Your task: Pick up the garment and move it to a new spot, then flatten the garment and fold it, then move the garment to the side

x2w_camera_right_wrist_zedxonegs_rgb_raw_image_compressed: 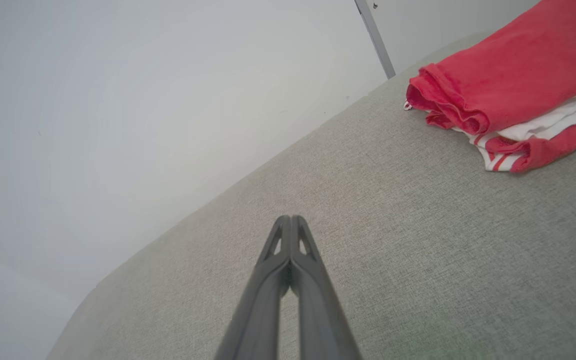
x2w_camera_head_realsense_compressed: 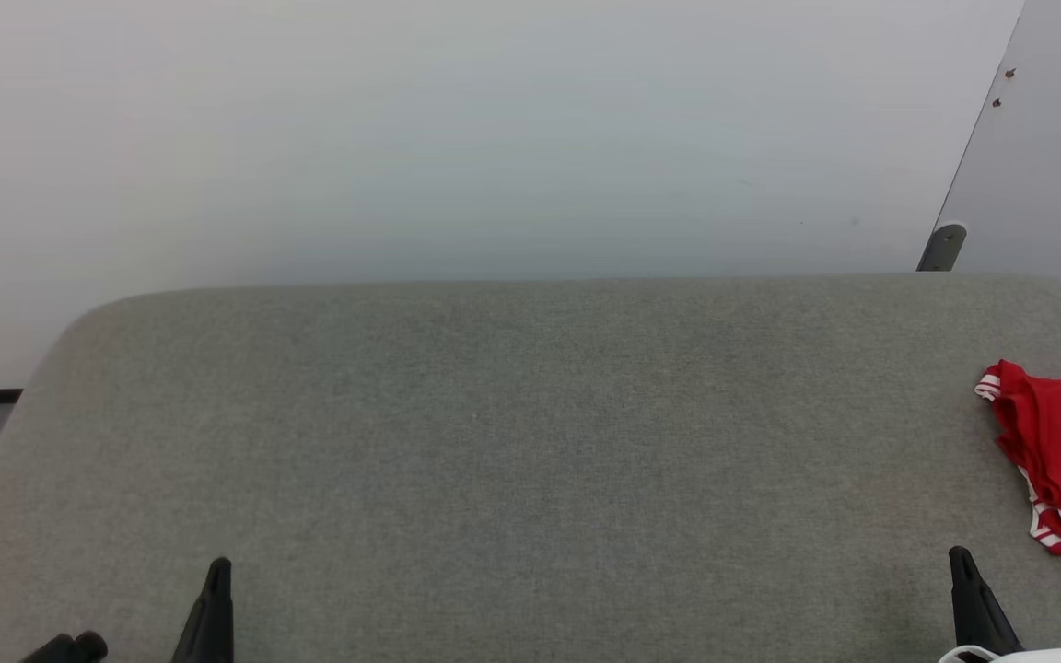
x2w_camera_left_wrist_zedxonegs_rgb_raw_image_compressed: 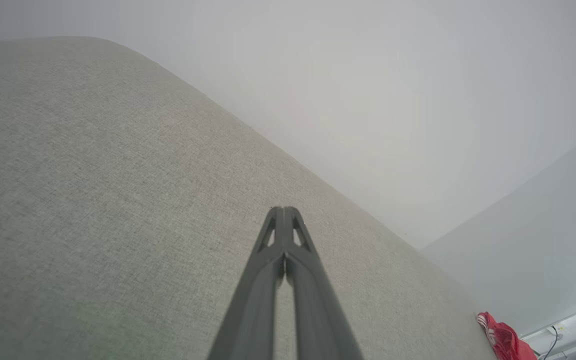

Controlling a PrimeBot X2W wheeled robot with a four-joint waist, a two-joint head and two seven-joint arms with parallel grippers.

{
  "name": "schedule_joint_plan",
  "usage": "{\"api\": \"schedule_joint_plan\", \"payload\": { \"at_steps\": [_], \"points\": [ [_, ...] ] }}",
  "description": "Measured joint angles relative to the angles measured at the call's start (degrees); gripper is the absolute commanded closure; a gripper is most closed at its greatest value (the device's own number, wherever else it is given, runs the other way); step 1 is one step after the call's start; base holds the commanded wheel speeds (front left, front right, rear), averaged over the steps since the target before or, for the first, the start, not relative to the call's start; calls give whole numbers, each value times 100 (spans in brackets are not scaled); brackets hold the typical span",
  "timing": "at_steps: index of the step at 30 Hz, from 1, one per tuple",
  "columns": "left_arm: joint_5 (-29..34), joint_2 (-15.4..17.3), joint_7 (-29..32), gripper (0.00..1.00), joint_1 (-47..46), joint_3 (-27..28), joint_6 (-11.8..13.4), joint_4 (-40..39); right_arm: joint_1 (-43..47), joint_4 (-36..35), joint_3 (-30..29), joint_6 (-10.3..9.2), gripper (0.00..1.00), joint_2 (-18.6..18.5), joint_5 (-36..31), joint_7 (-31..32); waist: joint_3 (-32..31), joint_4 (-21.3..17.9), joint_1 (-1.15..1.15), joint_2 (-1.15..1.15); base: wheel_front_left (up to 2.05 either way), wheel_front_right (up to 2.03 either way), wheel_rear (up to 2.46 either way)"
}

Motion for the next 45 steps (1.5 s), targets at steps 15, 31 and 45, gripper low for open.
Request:
{"api": "schedule_joint_plan", "payload": {
  "at_steps": [15,31,45],
  "points": [
    [-1003,-155,283,100,-253,54,0,57,-175,-16,-19,-1,100,29,1152,289,82,-30,0,0,0,0,0],
    [-1961,-297,578,100,-497,108,0,112,-355,-32,-48,-1,100,53,2295,561,175,-62,0,0,0,0,0],
    [-2651,-411,787,100,-664,146,0,155,-483,-47,-71,-1,100,71,3141,765,252,-90,0,0,0,0,0]
  ]
}}
